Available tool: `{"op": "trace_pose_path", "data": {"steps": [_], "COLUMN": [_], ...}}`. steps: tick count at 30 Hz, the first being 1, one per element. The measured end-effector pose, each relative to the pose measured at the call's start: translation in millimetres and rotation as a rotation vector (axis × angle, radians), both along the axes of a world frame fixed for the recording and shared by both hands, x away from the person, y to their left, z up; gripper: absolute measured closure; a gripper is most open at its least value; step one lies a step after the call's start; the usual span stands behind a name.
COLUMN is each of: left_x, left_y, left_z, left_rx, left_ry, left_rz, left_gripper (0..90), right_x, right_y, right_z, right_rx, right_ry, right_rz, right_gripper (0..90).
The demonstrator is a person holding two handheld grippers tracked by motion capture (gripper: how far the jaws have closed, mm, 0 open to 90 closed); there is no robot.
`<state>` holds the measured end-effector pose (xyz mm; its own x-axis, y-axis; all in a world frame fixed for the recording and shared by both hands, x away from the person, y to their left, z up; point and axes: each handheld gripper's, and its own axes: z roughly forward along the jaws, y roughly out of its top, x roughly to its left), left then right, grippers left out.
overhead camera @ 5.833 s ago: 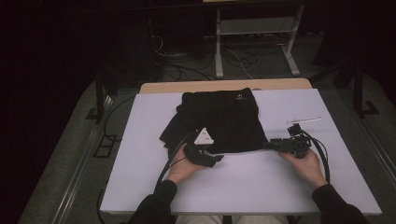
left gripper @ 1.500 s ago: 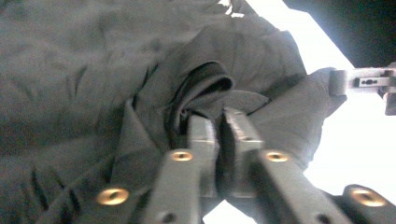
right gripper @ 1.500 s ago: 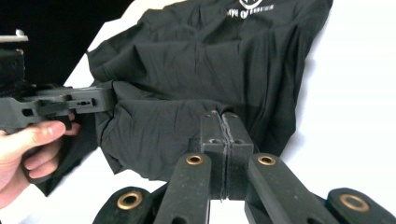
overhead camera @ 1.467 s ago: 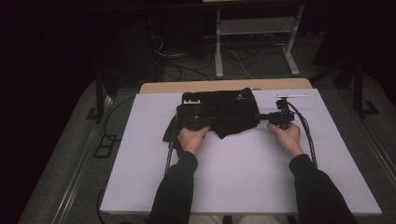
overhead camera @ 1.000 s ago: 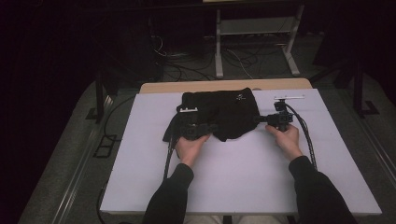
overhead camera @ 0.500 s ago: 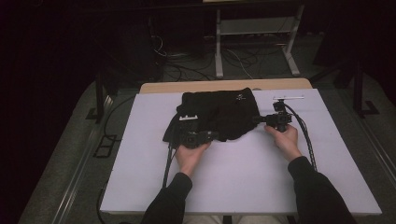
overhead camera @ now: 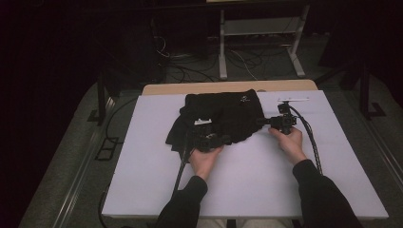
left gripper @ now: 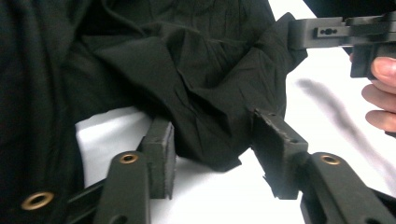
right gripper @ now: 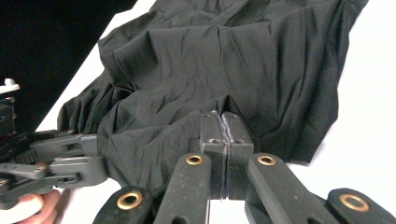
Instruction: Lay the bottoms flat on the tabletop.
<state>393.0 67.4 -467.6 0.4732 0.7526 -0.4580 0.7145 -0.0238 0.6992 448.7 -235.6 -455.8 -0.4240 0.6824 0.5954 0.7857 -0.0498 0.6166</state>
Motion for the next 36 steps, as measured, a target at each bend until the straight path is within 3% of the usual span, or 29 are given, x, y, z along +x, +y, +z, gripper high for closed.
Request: {"op": "trace_pose_path", "data": {"steps": [3,9,15,20,21,24,31,32,34,36], "left_x": [3.1,7.2,7.3,3.1,1.2,-1.5,-18.0,-20.9,-27.7,-34.3], "left_y": [-2.5,2.6,6.7,13.2,16.5,19.0,22.6,22.4,21.9,22.8], "left_z": [-1.4,-3.7,-0.5,9.3,12.7,15.7,33.0,35.0,37.5,38.2], "left_rx": [0.006,-0.021,-0.051,-0.074,-0.086,-0.105,-0.123,-0.123,-0.126,-0.143], "left_ry": [-0.002,-0.007,0.017,0.039,0.061,0.089,0.113,0.112,0.117,0.130], "left_rz": [0.016,0.040,0.006,-0.062,-0.100,-0.141,-0.238,-0.248,-0.271,-0.292], "left_gripper": [63.3,83.4,86.1,86.0,86.0,85.9,85.7,85.7,85.6,85.5], "right_x": [-1.2,-3.1,-5.2,-9.9,-13.9,-19.9,-51.3,-61.5,-66.8,-82.7], "right_y": [-0.2,-1.6,-3.1,-5.5,-7.8,-11.0,-20.7,-23.3,-24.7,-28.7], "right_z": [-0.5,-1.1,-1.4,1.7,5.5,10.3,28.3,31.4,32.2,32.1], "right_rx": [-0.001,-0.002,0.006,0.015,0.013,0.021,0.054,0.061,0.065,0.073], "right_ry": [0.000,0.003,0.002,0.004,0.001,-0.001,0.010,0.020,0.024,0.047], "right_rz": [0.007,0.012,0.016,0.025,0.036,0.043,0.091,0.096,0.098,0.107], "right_gripper": [88.1,88.1,88.1,88.1,88.1,88.1,88.1,88.1,88.1,88.1]}}
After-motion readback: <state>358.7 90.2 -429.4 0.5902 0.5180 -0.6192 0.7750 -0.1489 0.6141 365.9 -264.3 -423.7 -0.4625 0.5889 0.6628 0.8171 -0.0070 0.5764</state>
